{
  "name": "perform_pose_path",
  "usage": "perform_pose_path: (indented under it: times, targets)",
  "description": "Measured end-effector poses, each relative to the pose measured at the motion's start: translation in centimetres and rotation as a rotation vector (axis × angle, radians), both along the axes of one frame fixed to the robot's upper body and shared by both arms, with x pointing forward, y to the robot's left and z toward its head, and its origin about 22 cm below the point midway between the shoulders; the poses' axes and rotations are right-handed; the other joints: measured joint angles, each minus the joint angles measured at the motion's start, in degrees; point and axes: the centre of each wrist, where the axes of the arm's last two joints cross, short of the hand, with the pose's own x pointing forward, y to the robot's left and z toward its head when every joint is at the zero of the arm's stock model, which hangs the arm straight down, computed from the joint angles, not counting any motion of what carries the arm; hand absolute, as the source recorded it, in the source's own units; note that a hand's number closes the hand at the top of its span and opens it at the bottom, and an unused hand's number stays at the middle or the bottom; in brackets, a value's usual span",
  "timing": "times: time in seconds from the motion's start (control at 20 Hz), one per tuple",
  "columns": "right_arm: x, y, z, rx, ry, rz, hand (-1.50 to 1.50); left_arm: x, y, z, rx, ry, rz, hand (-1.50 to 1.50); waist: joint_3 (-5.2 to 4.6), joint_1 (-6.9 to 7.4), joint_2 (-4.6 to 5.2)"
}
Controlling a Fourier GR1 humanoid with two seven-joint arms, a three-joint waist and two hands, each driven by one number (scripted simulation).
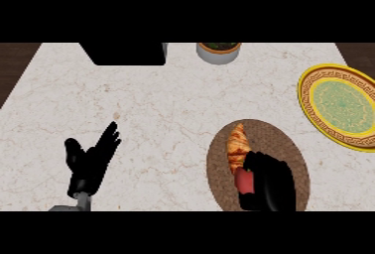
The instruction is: Pick the bell pepper from the placemat and place it in the plate
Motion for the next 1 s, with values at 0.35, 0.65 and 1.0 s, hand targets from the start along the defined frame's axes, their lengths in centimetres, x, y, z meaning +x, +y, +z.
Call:
perform_pose_path:
  times: [0.35, 0.65, 1.0]
  targets:
    - [0.4, 2.0, 2.8, 0.188, -0.253, 0.086, 1.5, 0.1, 0.2, 0.0, 0.005, 0.001, 0.005, 0.0, 0.05, -0.11, -0.01]
    - [0.9, 0.5, 5.3, 0.334, -0.431, -0.029, 1.5, -0.2, 0.1, -0.1, 0.002, 0.001, 0.007, 0.0, 0.05, -0.24, -0.03]
    - [2.5, -5.7, 6.0, 0.485, -0.558, -0.177, 1.5, -0.1, -0.1, -0.2, 0.001, 0.002, 0.006, 0.0, 0.09, -0.22, 0.08]
